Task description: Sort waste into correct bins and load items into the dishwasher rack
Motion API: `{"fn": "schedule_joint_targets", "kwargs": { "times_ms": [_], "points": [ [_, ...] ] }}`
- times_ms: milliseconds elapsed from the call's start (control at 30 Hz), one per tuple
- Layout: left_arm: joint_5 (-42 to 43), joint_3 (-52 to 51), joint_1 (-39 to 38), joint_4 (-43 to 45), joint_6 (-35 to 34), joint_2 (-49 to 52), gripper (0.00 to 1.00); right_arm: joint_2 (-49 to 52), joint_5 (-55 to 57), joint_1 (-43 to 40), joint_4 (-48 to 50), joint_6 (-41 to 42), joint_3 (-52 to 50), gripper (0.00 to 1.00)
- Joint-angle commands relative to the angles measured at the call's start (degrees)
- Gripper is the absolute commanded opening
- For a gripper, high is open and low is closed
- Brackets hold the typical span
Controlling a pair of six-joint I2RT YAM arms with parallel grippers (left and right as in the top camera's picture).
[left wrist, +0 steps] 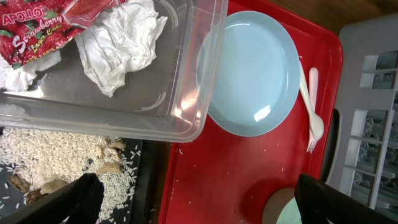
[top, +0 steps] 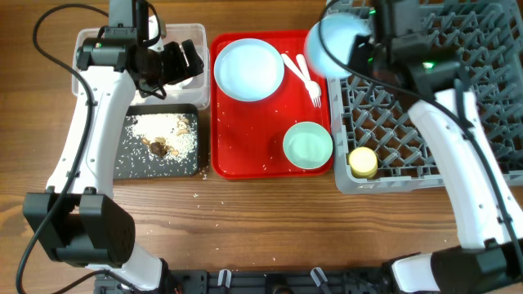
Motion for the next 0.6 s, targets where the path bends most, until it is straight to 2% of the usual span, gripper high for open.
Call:
{"fn": "schedule_joint_targets", "kwargs": {
  "times_ms": [0, 133, 333, 467, 567],
  "points": [
    [-0.8, 0.4, 0.2, 0.0, 0.3, -0.5, 1.0, 2.6, 24.4, 0.3, 7.8, -5.0, 0.0, 0.04],
    [-0.8, 0.4, 0.2, 0.0, 0.3, -0.5, 1.0, 8.3, 33.0, 0.3, 19.5, -15.7, 0.0, 0.04],
    [-0.8, 0.4, 0.2, 0.0, 0.3, -0.5, 1.0, 20.6, 46.2, 0.4, 34.8, -27.4, 0.0, 0.04],
    [-0.8, 0.4, 0.2, 0.0, 0.3, -0.5, 1.0, 27.9, 49.6, 0.5, 45.5, -36.2, 0.0, 0.04],
    [-0.8, 0.4, 0.2, 0.0, 0.3, -0.5, 1.0, 31.2, 49.6, 0.5, 48.1, -37.5, 0.0, 0.04]
  ]
}}
